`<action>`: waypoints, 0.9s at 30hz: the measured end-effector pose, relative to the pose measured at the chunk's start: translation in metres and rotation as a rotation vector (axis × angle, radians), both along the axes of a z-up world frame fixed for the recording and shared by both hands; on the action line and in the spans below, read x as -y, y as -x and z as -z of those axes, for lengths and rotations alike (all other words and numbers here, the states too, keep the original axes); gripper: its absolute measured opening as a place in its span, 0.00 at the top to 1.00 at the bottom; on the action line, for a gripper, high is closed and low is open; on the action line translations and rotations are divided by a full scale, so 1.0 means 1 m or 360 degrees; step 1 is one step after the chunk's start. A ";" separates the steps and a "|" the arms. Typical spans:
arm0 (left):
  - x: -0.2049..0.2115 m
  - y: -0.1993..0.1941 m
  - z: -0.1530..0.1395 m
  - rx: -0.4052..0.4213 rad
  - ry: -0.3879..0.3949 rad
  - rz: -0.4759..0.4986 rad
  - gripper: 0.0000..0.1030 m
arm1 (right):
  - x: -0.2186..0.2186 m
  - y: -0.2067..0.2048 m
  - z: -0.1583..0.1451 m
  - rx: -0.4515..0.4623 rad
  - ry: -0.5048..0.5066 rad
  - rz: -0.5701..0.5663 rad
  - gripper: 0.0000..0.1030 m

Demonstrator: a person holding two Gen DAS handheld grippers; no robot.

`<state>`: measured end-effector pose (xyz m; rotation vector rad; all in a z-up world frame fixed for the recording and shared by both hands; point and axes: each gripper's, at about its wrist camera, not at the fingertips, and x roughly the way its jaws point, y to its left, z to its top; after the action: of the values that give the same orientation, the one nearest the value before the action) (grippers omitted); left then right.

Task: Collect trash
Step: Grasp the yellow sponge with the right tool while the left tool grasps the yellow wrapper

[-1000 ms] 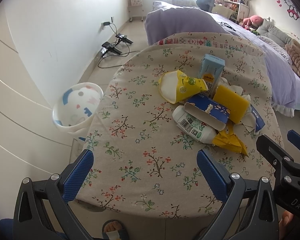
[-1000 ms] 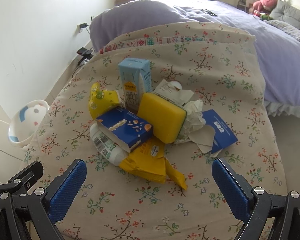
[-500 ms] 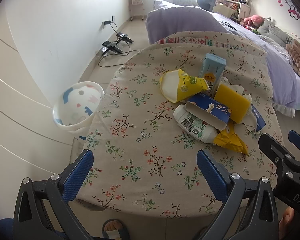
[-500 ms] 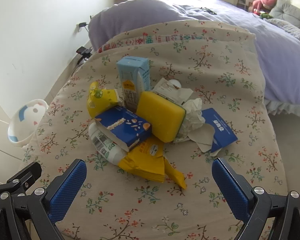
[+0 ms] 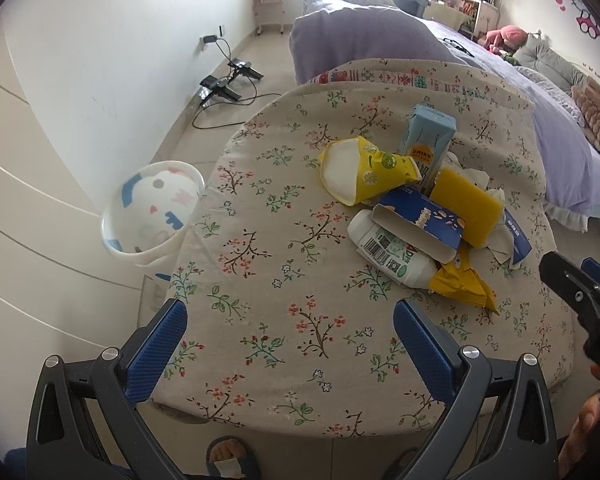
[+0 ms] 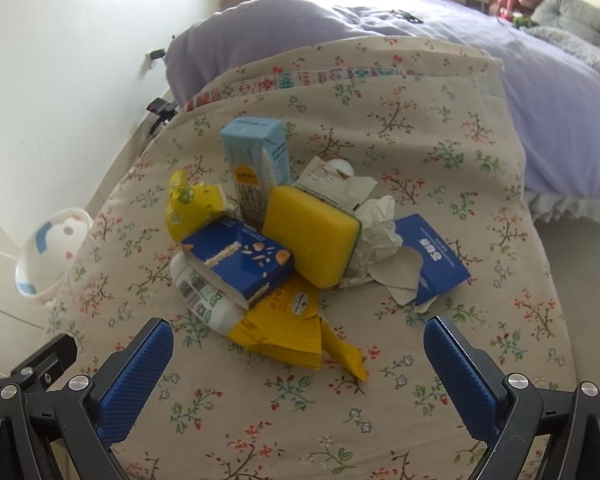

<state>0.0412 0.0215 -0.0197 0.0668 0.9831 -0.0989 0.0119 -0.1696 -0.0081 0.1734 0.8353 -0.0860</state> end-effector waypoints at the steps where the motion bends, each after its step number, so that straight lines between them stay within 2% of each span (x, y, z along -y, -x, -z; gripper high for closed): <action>1: -0.002 -0.006 -0.004 -0.0004 0.0007 -0.0002 0.00 | 0.005 -0.001 -0.001 0.0000 -0.0030 0.0005 0.00; 5: -0.004 -0.036 -0.024 0.0030 -0.0036 -0.0002 0.00 | 0.039 -0.012 -0.016 0.0017 -0.0131 0.0092 0.00; 9: 0.013 -0.069 -0.028 -0.0013 -0.0101 0.0124 0.00 | 0.084 -0.028 -0.023 0.0017 -0.0280 0.0220 0.04; 12: 0.025 -0.094 -0.022 -0.0121 -0.0020 0.0211 0.00 | 0.105 -0.046 -0.019 -0.0024 -0.0347 0.0266 0.07; 17: 0.038 -0.135 -0.012 -0.0214 0.0231 0.0232 0.01 | 0.115 -0.084 -0.001 -0.0135 -0.0406 0.0165 0.17; 19: 0.044 -0.143 -0.006 -0.0229 0.0317 0.0233 0.02 | 0.117 -0.094 0.010 -0.0181 -0.0471 0.0138 0.25; 22: 0.062 -0.150 0.005 -0.0288 0.0330 0.0245 0.02 | 0.114 -0.102 0.020 -0.0217 -0.0441 0.0121 0.27; 27: 0.091 -0.160 0.017 -0.0271 0.0254 0.0229 0.02 | 0.105 -0.107 0.026 -0.0239 -0.0420 0.0082 0.27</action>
<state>0.2009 -0.0691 -0.0367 -0.0175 1.1365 -0.3191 0.1188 -0.2742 -0.0338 0.4410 0.9909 -0.0369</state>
